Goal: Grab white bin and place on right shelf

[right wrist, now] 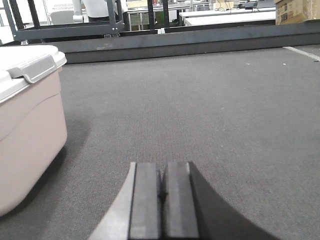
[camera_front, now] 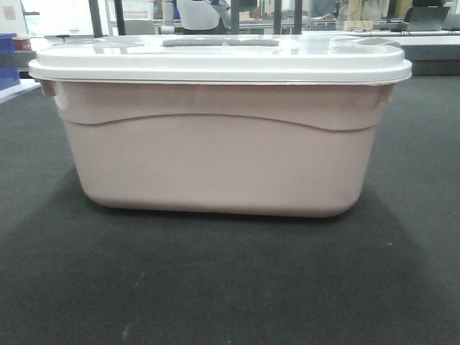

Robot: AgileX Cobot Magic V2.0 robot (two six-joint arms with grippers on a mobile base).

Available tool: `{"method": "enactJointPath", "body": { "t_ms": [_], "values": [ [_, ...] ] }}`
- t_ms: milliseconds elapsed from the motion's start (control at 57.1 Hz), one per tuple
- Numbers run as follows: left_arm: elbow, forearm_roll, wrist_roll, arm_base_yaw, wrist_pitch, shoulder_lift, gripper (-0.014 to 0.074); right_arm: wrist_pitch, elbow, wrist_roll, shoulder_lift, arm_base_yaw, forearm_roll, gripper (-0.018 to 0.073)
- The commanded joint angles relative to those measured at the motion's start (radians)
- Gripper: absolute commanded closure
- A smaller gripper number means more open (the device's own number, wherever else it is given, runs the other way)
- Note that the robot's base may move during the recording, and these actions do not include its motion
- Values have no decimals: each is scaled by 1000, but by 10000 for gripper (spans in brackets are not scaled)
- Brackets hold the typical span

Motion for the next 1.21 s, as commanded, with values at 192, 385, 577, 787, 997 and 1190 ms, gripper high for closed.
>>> {"method": "enactJointPath", "body": {
  "t_ms": [192,385,577,787,997,1190],
  "values": [
    [7,1,-1,1,-98,-4,715,-90,-24,-4,-17,3,-9,490],
    [7,1,-1,1,-98,-4,715,-90,-24,-4,-17,3,-9,490],
    [7,1,-1,1,-102,-4,715,-90,-24,-4,-17,3,-9,490],
    [7,1,-1,1,-145,-4,715,-95,-24,-4,-17,3,-9,490],
    [5,1,-1,1,-181,-4,715,-127,-24,-4,-17,3,-9,490],
    [5,-2,-1,1,-190,-4,715,-175,-24,-4,-17,3,-9,490]
  ]
}}
